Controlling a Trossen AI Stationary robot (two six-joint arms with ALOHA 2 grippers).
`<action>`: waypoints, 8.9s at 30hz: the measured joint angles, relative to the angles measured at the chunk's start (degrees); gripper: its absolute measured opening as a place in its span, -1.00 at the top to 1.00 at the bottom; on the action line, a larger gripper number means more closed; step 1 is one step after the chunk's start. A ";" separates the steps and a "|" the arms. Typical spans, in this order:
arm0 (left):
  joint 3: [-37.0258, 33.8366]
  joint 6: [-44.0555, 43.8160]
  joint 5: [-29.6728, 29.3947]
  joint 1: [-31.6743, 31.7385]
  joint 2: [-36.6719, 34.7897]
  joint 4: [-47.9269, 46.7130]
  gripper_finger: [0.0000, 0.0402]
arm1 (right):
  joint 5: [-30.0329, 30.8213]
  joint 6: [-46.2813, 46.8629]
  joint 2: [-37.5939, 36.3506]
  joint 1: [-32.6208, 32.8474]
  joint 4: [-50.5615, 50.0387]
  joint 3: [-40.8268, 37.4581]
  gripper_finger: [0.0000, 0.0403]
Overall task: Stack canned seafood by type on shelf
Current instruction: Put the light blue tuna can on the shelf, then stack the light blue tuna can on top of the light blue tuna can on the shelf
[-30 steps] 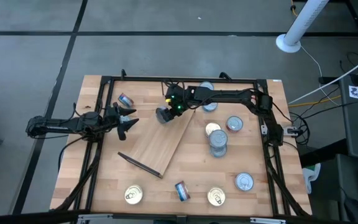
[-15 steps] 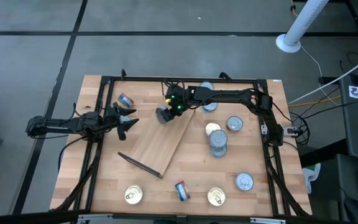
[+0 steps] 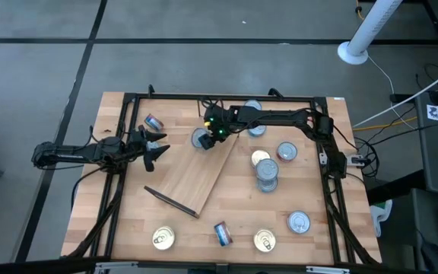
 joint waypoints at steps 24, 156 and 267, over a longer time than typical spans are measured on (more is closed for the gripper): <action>2.97 0.42 0.00 0.00 0.00 -6.68 -0.26 | -1.55 -13.19 0.09 0.00 -15.79 5.53 -0.25; 45.79 3.08 17.18 14.69 76.99 -65.63 -0.09 | 34.36 -19.26 -56.28 32.26 10.16 -58.52 -0.25; 49.24 -5.42 11.91 14.56 78.27 -68.80 1.00 | 34.39 -19.27 -56.24 32.26 9.89 -58.47 -0.25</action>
